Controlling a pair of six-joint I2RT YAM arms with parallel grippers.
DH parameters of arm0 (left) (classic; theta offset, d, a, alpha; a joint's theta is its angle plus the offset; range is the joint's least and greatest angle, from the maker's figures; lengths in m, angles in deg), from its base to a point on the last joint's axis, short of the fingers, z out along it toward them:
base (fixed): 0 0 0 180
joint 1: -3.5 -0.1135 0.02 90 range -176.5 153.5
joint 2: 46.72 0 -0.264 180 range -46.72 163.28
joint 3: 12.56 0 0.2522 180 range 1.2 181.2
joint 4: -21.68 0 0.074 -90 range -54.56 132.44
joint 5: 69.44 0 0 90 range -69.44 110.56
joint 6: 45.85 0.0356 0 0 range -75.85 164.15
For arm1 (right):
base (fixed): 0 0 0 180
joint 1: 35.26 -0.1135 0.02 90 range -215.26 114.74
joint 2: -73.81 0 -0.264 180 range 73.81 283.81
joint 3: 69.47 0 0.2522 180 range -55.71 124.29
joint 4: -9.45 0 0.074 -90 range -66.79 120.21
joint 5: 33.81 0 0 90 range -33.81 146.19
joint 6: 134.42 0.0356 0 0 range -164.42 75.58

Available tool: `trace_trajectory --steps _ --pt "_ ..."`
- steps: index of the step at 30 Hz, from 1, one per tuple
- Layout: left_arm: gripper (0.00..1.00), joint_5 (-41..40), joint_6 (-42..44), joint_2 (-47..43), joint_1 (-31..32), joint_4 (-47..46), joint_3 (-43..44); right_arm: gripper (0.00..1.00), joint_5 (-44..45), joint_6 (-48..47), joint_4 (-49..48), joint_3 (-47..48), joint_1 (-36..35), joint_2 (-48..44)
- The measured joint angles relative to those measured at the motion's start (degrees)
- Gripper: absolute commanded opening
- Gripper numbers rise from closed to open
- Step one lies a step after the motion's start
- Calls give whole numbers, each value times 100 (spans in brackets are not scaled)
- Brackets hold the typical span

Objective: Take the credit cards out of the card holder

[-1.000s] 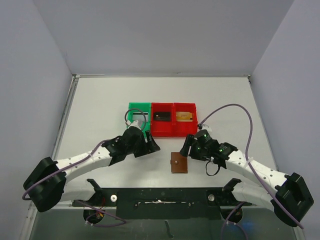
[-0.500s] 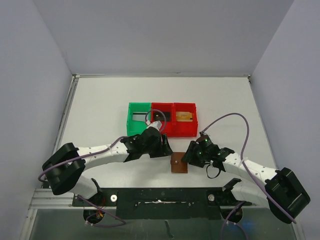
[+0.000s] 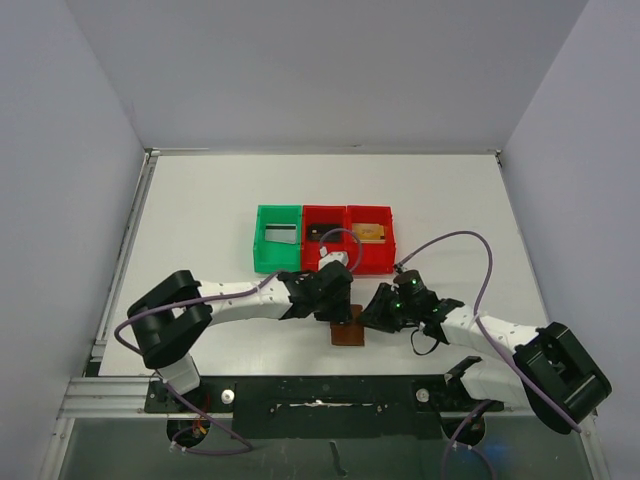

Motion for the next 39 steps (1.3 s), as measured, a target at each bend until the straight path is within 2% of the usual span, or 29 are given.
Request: trace_trajectory --steps 7,11,15,23,28,35,39 --pt "42 -389 22 162 166 531 334 29 -138 -4 -114 0 63 98" --pt "52 -651 28 190 254 984 509 30 -136 -7 -105 9 63 98" --pt "53 -922 46 190 308 1397 560 30 -133 -28 -76 28 63 98" --pt "44 -1088 55 448 439 1655 798 34 -173 -44 -90 136 66 260" --pt "27 -1191 11 535 501 1670 887 37 -343 -96 -214 181 74 372" --pt "17 -1318 22 522 498 1716 883 31 -656 -229 -586 184 149 636" --pt "15 -1340 61 378 487 1537 675 39 -748 -278 -723 181 151 699"
